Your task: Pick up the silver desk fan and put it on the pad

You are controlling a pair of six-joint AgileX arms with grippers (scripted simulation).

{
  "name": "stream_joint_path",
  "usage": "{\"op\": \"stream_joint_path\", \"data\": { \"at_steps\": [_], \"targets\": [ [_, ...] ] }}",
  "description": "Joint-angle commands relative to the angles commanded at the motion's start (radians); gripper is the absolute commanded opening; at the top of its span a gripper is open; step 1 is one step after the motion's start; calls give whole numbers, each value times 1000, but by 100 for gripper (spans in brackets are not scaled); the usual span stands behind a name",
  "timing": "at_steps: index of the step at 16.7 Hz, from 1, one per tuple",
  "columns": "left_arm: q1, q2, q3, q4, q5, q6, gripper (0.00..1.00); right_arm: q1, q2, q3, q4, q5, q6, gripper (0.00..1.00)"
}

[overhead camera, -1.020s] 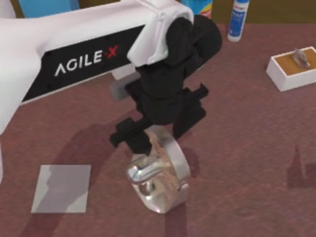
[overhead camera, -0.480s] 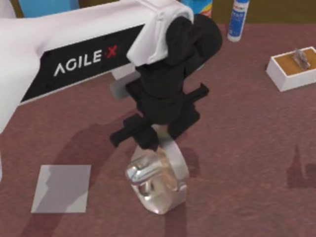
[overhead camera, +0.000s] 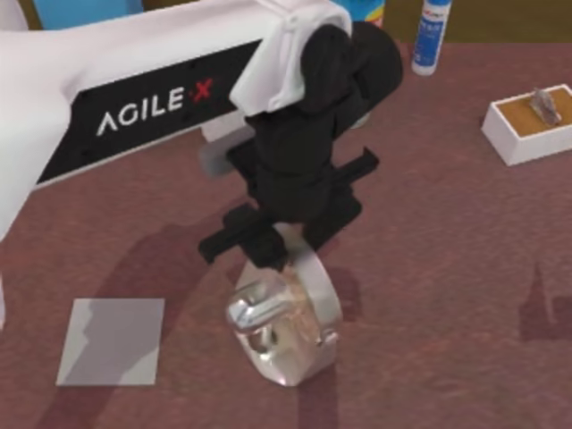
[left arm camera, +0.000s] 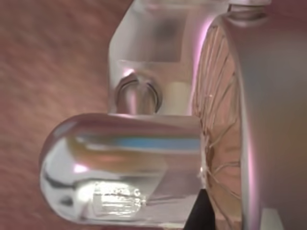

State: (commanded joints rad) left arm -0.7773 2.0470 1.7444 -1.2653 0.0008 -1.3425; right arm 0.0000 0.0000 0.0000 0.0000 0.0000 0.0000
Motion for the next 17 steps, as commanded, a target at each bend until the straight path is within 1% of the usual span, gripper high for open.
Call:
{"op": "stream_joint_path", "data": {
  "at_steps": [6,12,14,17],
  "targets": [
    [16,4,176,-172,0,-2,0,0,0,0,0,0,0,100],
    [13,0,181,-181,0,10,0,0,0,0,0,0,0,100],
    [18,-12,164,-182,-1,61,0,0,0,0,0,0,0,100],
    [36,-48,122,-181,-4,215,0,0,0,0,0,0,0,100]
  ]
}}
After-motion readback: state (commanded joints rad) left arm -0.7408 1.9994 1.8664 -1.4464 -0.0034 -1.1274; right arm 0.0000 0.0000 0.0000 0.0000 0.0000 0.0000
